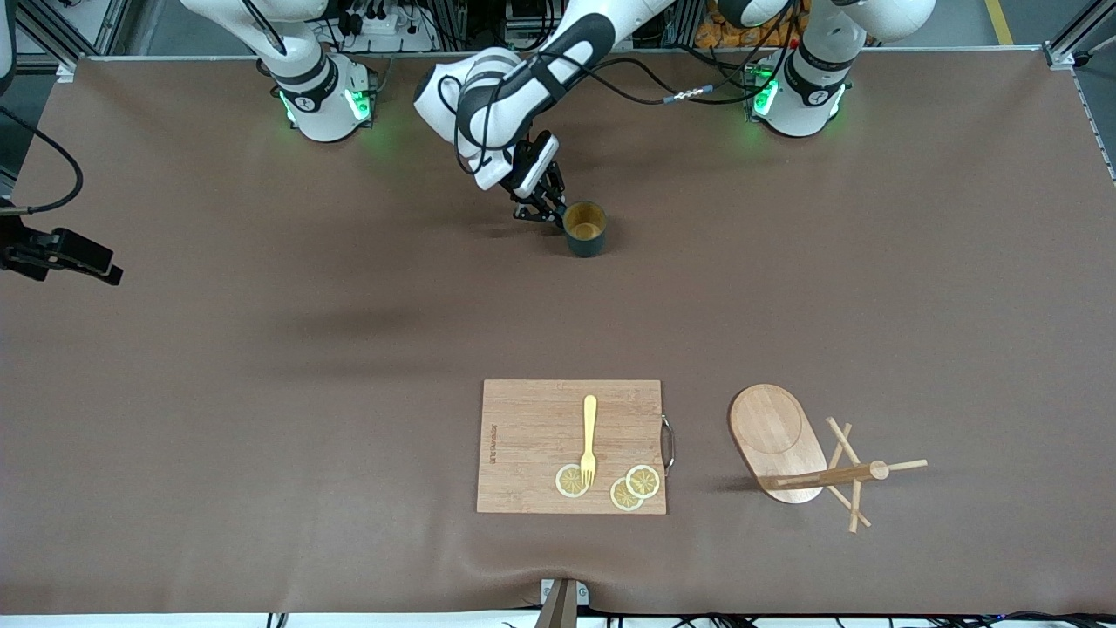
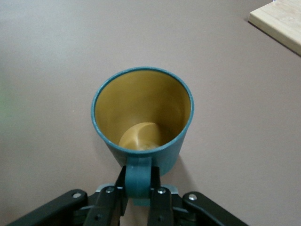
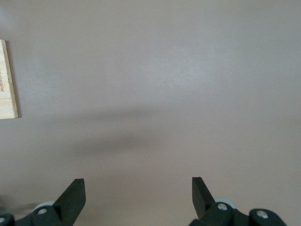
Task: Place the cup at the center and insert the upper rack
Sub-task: 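Lower the left gripper and grasp the teal mug handle, then lift the teal mug with the left gripper toward the wooden stand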
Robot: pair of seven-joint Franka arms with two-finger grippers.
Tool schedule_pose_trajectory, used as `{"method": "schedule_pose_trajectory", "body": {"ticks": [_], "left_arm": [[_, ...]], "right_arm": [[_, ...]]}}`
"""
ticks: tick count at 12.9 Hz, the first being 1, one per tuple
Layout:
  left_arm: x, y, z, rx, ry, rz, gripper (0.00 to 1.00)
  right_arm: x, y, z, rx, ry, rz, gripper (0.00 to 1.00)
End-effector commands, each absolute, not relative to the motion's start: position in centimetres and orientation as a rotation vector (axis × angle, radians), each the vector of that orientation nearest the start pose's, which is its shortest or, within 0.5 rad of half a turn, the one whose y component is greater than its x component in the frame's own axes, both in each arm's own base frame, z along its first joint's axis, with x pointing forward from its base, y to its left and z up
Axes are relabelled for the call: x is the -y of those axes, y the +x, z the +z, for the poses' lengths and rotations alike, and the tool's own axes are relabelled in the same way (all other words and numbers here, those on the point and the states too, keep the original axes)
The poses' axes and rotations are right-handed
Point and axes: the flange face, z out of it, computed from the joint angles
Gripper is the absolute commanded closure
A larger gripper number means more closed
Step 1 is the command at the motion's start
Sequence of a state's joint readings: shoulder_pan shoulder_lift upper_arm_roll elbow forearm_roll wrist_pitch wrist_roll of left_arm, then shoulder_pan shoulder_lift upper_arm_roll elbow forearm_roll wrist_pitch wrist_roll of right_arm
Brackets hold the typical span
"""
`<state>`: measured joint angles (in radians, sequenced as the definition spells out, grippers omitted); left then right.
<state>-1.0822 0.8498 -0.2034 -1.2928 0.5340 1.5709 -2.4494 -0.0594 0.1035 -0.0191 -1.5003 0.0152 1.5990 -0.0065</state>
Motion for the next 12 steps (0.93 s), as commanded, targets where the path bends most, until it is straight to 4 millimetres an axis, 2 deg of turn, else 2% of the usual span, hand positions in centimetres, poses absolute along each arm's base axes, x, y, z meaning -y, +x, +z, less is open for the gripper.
{"method": "schedule_pose_trajectory", "body": {"ticks": [1, 3, 5, 6, 11, 12], "left_arm": [[61.9, 31.6, 29.6, 1.432, -2.389, -0.500, 1.00], [61.0, 34.9, 34.2, 1.517, -2.485, -0.361, 1.00], [59.3, 37.6, 37.3, 1.545, -2.520, -0.268, 1.00], [58.4, 38.9, 39.5, 1.550, -2.563, -0.215, 1.00], [49.6, 47.2, 46.9, 1.441, -2.768, 0.114, 1.00], [47.8, 48.8, 48.0, 1.405, -2.818, 0.165, 1.00]], "right_arm": [[3.4, 58.7, 60.5, -0.077, -3.127, -0.001, 0.00], [3.5, 58.7, 60.6, -0.080, -3.127, -0.003, 0.00], [3.4, 58.7, 60.6, -0.080, -3.124, -0.001, 0.00], [3.6, 58.7, 60.6, -0.084, -3.122, -0.001, 0.00], [3.2, 58.7, 60.7, -0.080, -3.118, -0.006, 0.00], [3.2, 58.8, 61.2, -0.079, -3.118, -0.025, 0.00]]}}
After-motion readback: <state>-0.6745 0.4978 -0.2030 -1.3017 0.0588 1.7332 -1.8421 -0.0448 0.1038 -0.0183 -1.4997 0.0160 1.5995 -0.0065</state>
